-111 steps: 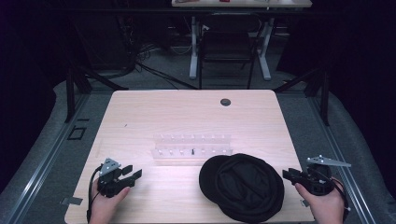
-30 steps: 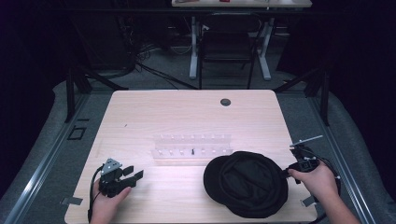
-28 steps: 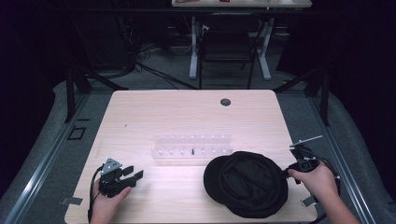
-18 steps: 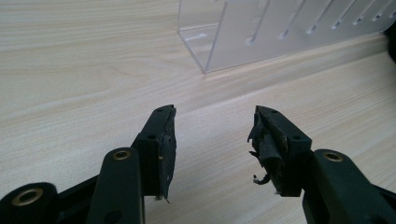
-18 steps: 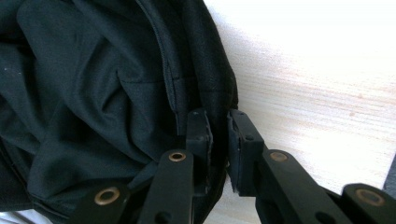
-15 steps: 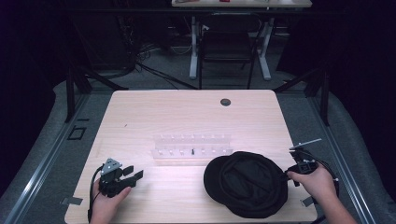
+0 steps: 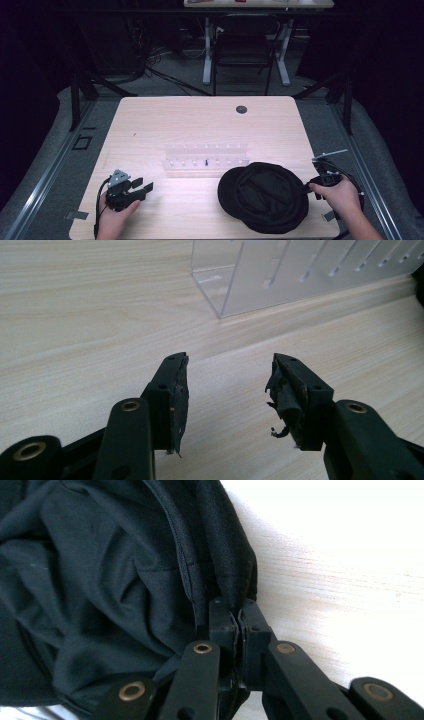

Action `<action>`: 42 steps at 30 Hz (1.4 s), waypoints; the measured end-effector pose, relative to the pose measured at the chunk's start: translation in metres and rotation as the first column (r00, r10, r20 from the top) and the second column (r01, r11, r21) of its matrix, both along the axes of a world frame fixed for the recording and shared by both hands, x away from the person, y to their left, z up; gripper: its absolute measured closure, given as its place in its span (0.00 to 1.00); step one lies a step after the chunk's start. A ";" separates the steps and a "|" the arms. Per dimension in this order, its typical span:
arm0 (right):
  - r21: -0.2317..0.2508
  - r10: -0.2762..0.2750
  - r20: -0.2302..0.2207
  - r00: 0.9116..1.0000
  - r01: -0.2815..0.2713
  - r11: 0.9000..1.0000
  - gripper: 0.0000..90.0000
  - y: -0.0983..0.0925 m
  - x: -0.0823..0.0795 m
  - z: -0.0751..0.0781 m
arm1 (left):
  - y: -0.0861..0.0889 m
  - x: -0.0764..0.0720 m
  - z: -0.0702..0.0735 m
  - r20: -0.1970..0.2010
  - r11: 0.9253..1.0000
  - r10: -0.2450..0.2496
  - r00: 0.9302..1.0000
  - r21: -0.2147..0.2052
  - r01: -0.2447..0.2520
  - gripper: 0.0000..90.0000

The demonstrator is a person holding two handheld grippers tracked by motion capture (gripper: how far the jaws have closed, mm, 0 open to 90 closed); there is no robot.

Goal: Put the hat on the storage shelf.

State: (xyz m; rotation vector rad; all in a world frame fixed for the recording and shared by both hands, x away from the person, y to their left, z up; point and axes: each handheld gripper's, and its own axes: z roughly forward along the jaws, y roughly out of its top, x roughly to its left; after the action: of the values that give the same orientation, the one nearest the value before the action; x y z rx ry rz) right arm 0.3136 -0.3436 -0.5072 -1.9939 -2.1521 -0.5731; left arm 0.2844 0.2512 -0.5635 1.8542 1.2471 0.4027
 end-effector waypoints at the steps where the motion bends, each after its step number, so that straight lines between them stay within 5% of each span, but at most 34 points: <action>1: 0.023 -0.018 0.014 1.000 0.018 1.000 0.97 0.000 -0.001 0.001 | 0.000 0.000 0.000 0.000 1.000 0.000 1.000 -0.001 0.000 0.55; 9: 0.100 -0.001 0.022 1.000 -0.001 0.995 0.97 -0.005 -0.005 0.019 | 0.000 0.000 0.000 -0.005 1.000 -0.005 1.000 0.004 0.005 0.55; 20: 0.249 -0.004 0.022 1.000 -0.002 0.968 0.98 -0.005 -0.012 0.042 | -0.001 0.000 -0.001 -0.007 1.000 -0.006 1.000 0.006 0.006 0.56; 21: 0.267 -0.041 0.018 0.999 0.035 0.963 0.98 -0.002 -0.013 0.045 | -0.001 0.000 -0.001 -0.008 1.000 -0.005 1.000 0.008 0.005 0.56; 28: 0.339 0.008 0.034 0.999 -0.019 0.941 0.98 0.000 -0.015 0.057 | -0.001 0.000 -0.001 -0.007 1.000 -0.008 1.000 0.006 0.008 0.56; 29: 0.324 0.018 0.036 0.999 -0.029 0.946 0.98 0.000 -0.015 0.062 | -0.001 0.000 -0.001 -0.006 1.000 -0.008 1.000 0.006 0.008 0.56; 31: 0.372 0.011 0.056 0.998 -0.031 0.928 0.98 0.003 -0.016 0.066 | -0.001 0.000 -0.001 -0.004 1.000 -0.008 1.000 0.005 0.008 0.56; 33: 0.369 0.030 0.060 0.998 -0.050 0.928 0.98 0.004 -0.017 0.073 | -0.001 0.000 -0.001 -0.002 1.000 -0.008 1.000 0.007 0.008 0.56; 34: 0.408 0.022 0.063 0.998 -0.046 0.912 0.98 0.006 -0.017 0.075 | -0.001 0.000 -0.001 -0.005 1.000 -0.011 1.000 0.009 0.011 0.56; 37: 0.441 0.030 0.072 0.997 -0.058 0.896 0.98 0.010 -0.018 0.080 | -0.001 0.000 0.000 -0.003 1.000 -0.010 1.000 0.011 0.010 0.56; 42: 0.465 0.033 0.076 0.997 -0.065 0.883 0.98 0.015 -0.017 0.087 | 0.000 0.000 -0.001 -0.003 1.000 -0.010 1.000 0.006 0.010 0.56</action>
State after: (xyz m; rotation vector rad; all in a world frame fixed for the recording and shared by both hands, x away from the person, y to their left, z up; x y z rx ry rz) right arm 0.2966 -0.3283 -0.4201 -1.6698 -1.8560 -1.0491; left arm 0.2844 0.2508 -0.5641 1.8662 1.2390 0.3986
